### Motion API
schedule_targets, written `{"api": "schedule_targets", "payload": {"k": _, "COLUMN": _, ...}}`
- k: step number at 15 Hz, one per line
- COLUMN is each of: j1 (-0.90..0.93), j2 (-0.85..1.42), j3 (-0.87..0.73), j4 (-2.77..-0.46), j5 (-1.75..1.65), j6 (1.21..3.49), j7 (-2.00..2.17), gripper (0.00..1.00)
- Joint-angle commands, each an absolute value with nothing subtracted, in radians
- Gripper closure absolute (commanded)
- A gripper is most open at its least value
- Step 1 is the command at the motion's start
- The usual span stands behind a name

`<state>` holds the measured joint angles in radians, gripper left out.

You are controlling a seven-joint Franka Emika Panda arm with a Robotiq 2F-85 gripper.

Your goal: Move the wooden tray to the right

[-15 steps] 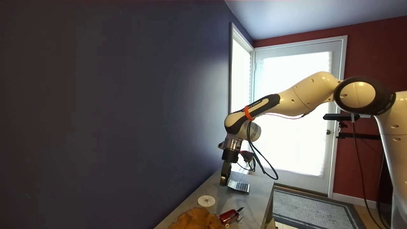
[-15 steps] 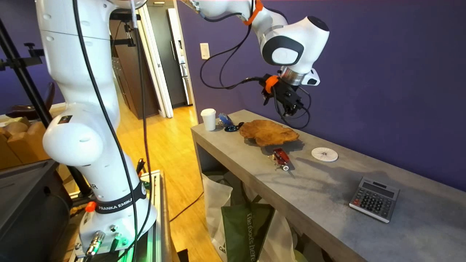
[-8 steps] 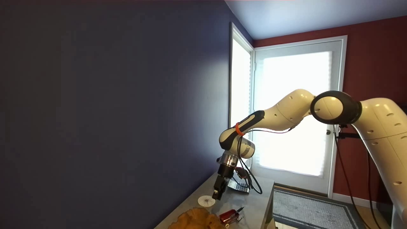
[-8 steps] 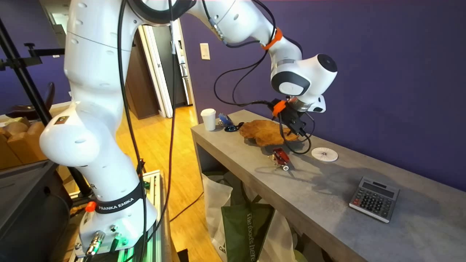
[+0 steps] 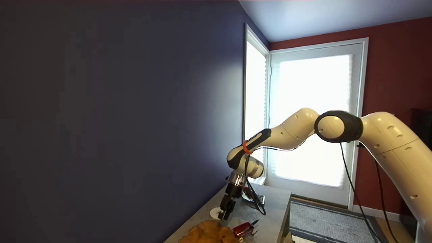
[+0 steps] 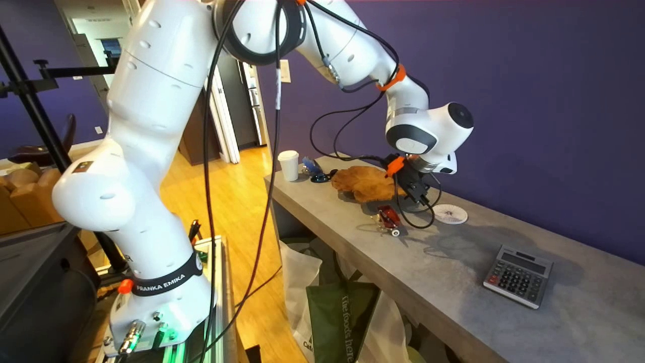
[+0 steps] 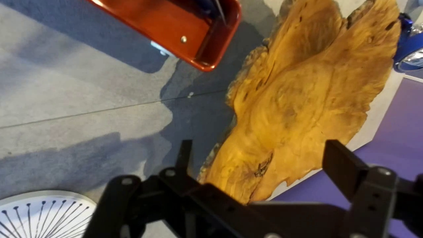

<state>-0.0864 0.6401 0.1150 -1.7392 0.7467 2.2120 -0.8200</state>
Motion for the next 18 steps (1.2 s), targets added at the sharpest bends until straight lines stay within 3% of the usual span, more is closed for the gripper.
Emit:
{"api": "schedule_targets", "payload": {"k": 1, "j1": -0.112, "j2": 0.719, "j3": 0.151, "j4": -1.648, "j5": 0.762, "j6": 2.209, "j7": -0.818, "gripper": 0.00}}
{"api": "schedule_targets", "payload": {"k": 7, "j1": -0.122, "j2": 0.787, "j3": 0.172, "j4": -1.583, "j5": 0.745, "j6": 2.172, "j7": -0.804, "gripper": 0.00}}
{"api": "schedule_targets", "payload": {"k": 10, "j1": -0.124, "j2": 0.807, "j3": 0.177, "j4": -1.566, "j5": 0.745, "j6": 2.156, "j7": -0.804, "gripper": 0.06}}
{"api": "schedule_targets", "payload": {"k": 14, "j1": -0.136, "j2": 0.829, "j3": 0.185, "j4": -1.540, "j5": 0.750, "j6": 2.144, "j7": -0.813, "gripper": 0.39}}
{"api": "schedule_targets", "payload": {"k": 18, "j1": -0.149, "j2": 0.840, "j3": 0.185, "j4": -1.515, "j5": 0.747, "j6": 2.143, "j7": -0.817, "gripper": 0.45}}
